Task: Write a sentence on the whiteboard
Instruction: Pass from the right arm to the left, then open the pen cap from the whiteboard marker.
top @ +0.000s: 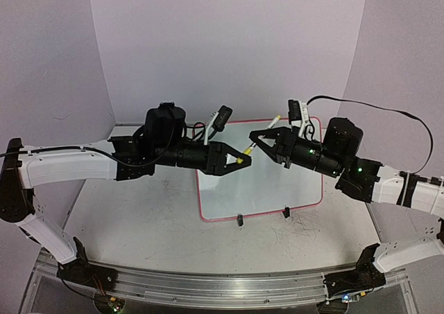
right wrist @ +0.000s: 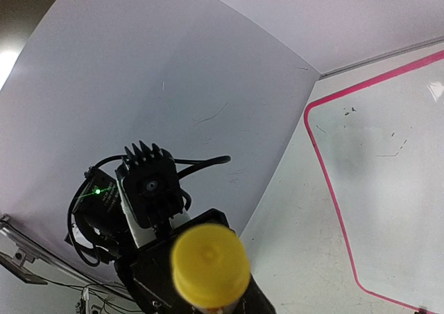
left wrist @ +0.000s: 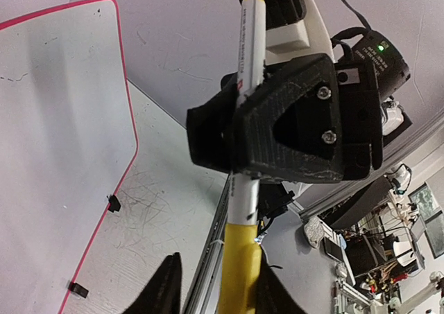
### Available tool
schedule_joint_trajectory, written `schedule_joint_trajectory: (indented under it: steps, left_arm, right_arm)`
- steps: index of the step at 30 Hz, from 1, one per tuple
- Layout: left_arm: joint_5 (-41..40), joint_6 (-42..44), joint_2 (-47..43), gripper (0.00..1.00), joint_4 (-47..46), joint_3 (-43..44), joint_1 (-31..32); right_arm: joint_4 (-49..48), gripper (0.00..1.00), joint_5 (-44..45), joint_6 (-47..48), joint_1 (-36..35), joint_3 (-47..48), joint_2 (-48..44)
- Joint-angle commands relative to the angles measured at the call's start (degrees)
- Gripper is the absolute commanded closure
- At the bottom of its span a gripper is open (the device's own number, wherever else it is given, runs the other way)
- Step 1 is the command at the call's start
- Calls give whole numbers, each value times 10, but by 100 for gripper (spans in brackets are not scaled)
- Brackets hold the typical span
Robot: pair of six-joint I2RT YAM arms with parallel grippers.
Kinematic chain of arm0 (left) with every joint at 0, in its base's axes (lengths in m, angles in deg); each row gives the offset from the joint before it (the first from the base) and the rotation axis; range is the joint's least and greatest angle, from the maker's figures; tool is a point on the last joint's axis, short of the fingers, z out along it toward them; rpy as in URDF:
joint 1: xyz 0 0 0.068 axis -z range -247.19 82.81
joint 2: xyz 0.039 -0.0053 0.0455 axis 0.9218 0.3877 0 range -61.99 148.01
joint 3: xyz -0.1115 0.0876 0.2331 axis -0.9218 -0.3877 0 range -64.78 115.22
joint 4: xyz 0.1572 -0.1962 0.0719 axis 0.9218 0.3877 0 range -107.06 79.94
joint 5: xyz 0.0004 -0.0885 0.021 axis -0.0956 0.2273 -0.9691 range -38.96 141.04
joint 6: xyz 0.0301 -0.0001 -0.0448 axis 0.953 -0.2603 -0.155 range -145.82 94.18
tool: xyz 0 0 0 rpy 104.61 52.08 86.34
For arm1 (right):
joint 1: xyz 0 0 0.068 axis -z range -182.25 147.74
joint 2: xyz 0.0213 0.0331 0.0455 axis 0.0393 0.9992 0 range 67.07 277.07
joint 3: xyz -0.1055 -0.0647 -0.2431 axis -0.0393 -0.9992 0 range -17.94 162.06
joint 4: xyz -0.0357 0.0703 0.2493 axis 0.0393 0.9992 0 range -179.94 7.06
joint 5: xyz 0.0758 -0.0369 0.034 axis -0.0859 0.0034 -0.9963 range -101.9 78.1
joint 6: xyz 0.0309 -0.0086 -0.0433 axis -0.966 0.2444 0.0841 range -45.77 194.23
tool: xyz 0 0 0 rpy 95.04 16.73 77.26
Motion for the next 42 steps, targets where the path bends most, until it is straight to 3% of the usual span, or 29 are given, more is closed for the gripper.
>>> schedule_joint_trajectory:
  steps: [1, 7, 8, 13, 17, 21, 28, 35, 42]
  left_arm:
    - [-6, 11, -17, 78, -23, 25, -4]
    - [-9, 24, -24, 100, -22, 19, -4]
    - [-11, 32, -27, 100, -20, 16, -4]
    - [-3, 85, -44, 100, 34, 9, -4]
    - [9, 124, -42, 100, 107, 28, -4]
    - [18, 142, -45, 100, 132, 30, -4]
    - [63, 150, -40, 100, 143, 30, -4]
    - [96, 153, -32, 100, 156, 31, -4]
    - [106, 151, -27, 100, 158, 29, -4]
  right_arm:
    - [-28, 100, -7, -5, 0, -7, -20]
    - [-23, 99, -14, 11, 1, -6, -22]
    - [-9, 94, -16, 23, 2, 1, -21]
    - [156, 48, -44, 117, 26, 73, -4]
    - [224, 14, -168, 186, 72, 110, 14]
    - [291, 2, -224, 260, 97, 139, 22]
    - [380, 5, -283, 394, 98, 183, 61]
    - [391, 35, -361, 439, 98, 198, 97]
    - [391, 51, -421, 448, 98, 197, 120]
